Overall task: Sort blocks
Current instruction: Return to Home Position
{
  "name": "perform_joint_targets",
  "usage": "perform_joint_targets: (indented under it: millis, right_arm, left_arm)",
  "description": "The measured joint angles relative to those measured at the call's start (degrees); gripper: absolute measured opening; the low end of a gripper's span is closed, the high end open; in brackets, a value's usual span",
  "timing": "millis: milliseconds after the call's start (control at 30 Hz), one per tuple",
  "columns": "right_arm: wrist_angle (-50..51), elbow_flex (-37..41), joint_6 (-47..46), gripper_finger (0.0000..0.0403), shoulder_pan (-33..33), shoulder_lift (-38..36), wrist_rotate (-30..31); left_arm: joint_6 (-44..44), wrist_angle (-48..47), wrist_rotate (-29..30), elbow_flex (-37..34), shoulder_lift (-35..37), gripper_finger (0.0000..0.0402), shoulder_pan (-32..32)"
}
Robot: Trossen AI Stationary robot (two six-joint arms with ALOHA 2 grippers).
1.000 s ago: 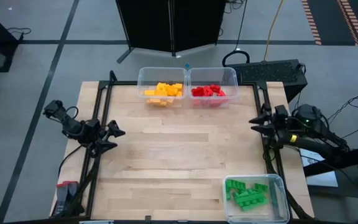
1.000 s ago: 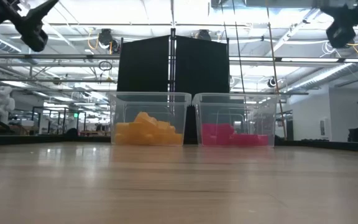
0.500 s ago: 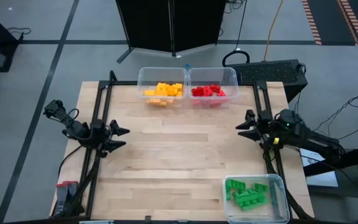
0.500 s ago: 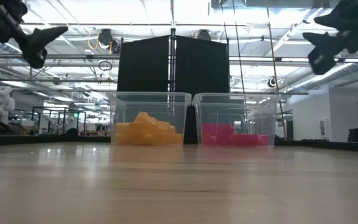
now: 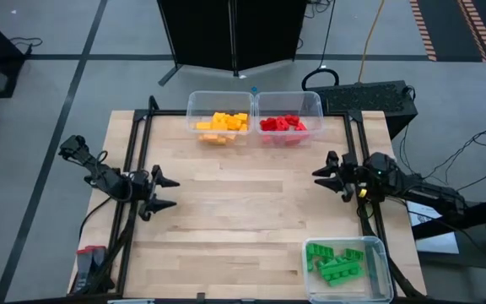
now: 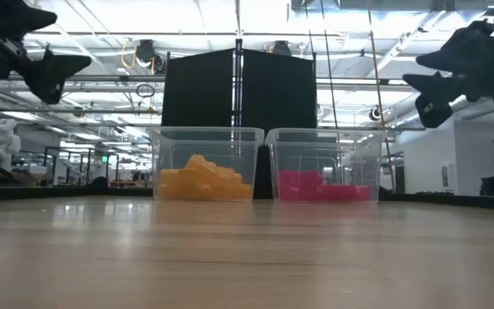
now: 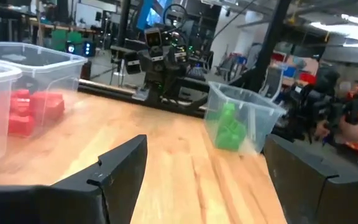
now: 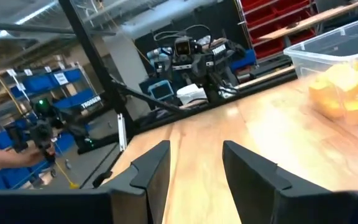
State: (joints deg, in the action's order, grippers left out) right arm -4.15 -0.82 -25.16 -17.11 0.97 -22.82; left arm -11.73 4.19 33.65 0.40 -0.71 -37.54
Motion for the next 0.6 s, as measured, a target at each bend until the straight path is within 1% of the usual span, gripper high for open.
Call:
perform_joint_targets:
  millis: [67, 133, 167, 200, 233, 300, 367, 433, 467, 600]
  right_arm:
    - [0.0, 0.0, 0.8, 0.0144, 0.0, 0.6, -0.1]
    - [0.0, 0.0, -1.5, 0.0144, 0.0, 0.9, -0.1]
    - [0.0, 0.0, -2.5, 0.0144, 0.0, 1.1, -0.3]
    - [0.0, 0.0, -2.5, 0.0144, 0.0, 1.3, -1.0]
    - [0.0, 0.0, -2.0, 0.0144, 0.0, 1.4, -1.6]
    - [-0.2, 0.0, 0.1, 0.0144, 0.0, 1.4, -4.3]
    - [-0.4, 0.0, 2.1, 0.0144, 0.0, 1.4, -8.0]
    - [-0.5, 0.0, 4.1, 0.0144, 0.0, 1.4, -11.1]
    - [-0.6, 0.0, 5.1, 0.0144, 0.0, 1.4, -12.1]
    - [-0.8, 0.0, 9.9, 0.0144, 0.0, 1.2, -13.9]
  left_arm:
    - [-0.3, 0.0, -0.3, 0.0, 0.0, 0.0287, 0.0]
    - [-5.6, 0.0, -1.0, 0.0, 0.0, 0.0287, 0.0]
    - [-6.4, 0.0, -1.8, 0.0, 0.0, 0.0287, 0.0]
    - [-5.1, 0.0, -3.6, 0.0, 0.0, 0.0287, 0.0]
    - [-2.4, 0.0, -6.5, 0.0, 0.0, 0.0287, 0.0]
    - [4.5, 0.3, -14.7, 0.0, 0.1, 0.0287, 0.0]
    - [11.6, 3.2, -25.3, 0.0, 0.7, 0.0287, 0.0]
    - [14.6, 4.1, -34.3, -0.1, 0.7, 0.0287, 0.0]
    - [14.6, 3.1, -36.7, -0.1, 0.7, 0.0287, 0.0]
    - [9.6, -2.4, -37.8, -0.1, 0.7, 0.0287, 0.8]
